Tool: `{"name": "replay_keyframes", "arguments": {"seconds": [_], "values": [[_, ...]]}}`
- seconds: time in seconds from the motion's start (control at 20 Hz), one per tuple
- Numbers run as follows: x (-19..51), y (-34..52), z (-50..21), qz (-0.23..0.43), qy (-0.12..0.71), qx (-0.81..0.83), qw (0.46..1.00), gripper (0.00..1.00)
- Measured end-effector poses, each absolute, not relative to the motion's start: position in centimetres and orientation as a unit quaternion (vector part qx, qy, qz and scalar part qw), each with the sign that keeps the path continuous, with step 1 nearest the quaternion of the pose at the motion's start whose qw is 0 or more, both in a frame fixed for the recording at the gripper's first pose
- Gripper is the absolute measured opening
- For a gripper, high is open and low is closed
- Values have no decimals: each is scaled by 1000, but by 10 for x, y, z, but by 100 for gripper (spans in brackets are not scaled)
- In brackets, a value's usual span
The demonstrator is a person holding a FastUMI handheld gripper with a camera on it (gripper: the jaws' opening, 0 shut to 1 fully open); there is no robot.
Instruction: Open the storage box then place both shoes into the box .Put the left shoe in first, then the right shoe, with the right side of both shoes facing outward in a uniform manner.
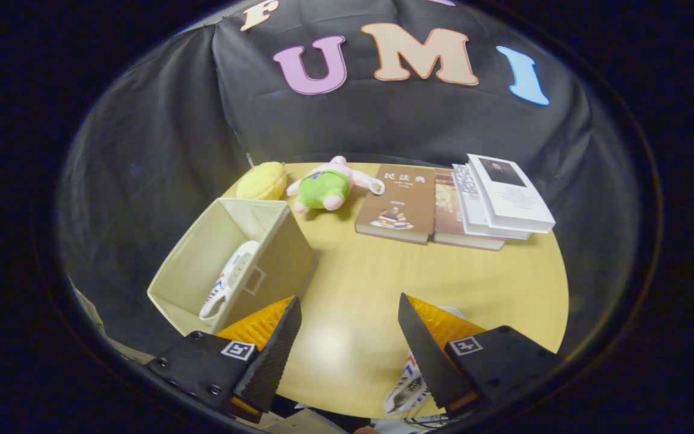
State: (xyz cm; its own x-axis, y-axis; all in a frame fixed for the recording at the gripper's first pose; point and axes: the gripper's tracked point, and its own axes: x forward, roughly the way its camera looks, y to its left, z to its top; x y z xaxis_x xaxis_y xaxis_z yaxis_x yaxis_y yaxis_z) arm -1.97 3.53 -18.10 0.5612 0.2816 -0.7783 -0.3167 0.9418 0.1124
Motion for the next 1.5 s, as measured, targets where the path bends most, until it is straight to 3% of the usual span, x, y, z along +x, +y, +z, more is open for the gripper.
{"name": "replay_keyframes", "arguments": {"seconds": [0.6, 1.15, 1.5], "values": [[-57, -98, -272, 130, 518, -81, 842, 100], [-91, -103, -335, 172, 604, -76, 774, 99], [-104, -96, -340, 148, 654, 38, 741, 46]]}}
